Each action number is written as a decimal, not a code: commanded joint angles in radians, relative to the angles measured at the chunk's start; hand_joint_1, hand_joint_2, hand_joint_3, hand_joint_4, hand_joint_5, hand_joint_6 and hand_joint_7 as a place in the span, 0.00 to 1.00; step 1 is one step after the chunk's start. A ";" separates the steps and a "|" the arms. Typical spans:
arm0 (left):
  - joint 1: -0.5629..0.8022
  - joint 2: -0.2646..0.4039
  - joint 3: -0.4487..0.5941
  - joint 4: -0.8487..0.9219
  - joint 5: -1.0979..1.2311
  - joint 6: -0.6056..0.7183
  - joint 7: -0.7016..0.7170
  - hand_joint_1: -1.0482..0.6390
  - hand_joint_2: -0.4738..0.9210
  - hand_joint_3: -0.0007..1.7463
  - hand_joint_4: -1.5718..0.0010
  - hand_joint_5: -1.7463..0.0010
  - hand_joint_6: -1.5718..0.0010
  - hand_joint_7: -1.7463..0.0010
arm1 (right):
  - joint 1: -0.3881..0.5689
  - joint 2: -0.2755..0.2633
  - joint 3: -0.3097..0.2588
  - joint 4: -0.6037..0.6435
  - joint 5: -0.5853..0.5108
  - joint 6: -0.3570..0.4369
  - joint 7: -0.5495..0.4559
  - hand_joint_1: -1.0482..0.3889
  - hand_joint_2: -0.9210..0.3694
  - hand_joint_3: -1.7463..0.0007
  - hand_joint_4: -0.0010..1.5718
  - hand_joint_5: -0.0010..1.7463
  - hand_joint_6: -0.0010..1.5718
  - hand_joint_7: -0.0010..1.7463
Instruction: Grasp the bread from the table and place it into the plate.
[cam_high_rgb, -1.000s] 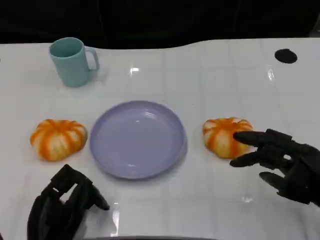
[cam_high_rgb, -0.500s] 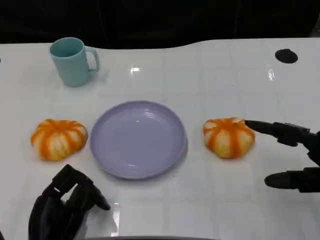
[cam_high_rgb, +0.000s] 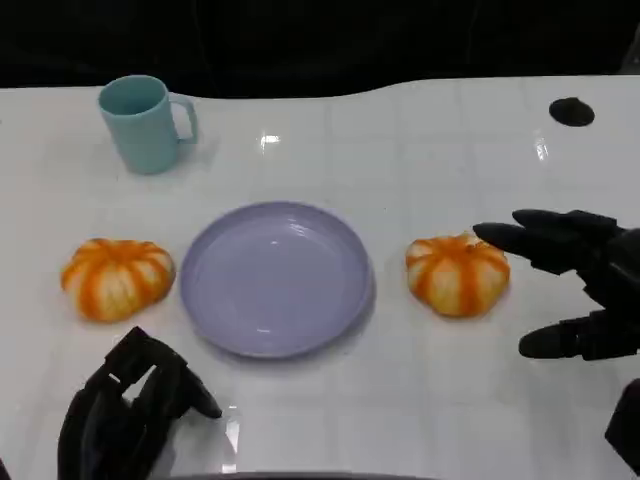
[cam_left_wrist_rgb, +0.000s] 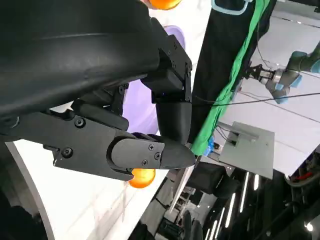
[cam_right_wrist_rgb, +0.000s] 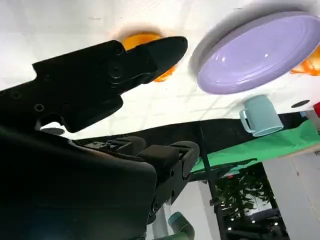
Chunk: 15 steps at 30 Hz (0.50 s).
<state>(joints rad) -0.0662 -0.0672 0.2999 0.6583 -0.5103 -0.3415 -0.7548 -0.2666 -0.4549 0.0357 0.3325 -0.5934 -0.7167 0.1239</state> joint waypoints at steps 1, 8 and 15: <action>-0.011 0.014 0.007 0.011 0.003 -0.008 0.005 0.28 1.00 0.14 0.60 0.00 0.68 0.12 | -0.060 -0.034 0.053 0.020 -0.050 0.042 -0.030 0.36 0.06 1.00 0.17 0.01 0.20 0.00; -0.016 0.018 0.011 0.018 0.002 -0.007 0.003 0.28 1.00 0.14 0.59 0.00 0.67 0.13 | -0.145 -0.031 0.152 0.063 -0.129 0.107 -0.071 0.34 0.06 1.00 0.19 0.01 0.21 0.01; -0.017 0.022 0.011 0.020 0.003 -0.004 0.001 0.28 1.00 0.14 0.59 0.00 0.67 0.13 | -0.240 -0.010 0.260 0.143 -0.227 0.192 -0.123 0.32 0.06 1.00 0.19 0.01 0.22 0.00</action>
<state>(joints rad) -0.0799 -0.0617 0.3051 0.6731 -0.5100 -0.3417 -0.7547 -0.4683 -0.4629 0.2680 0.4464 -0.7982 -0.5464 0.0315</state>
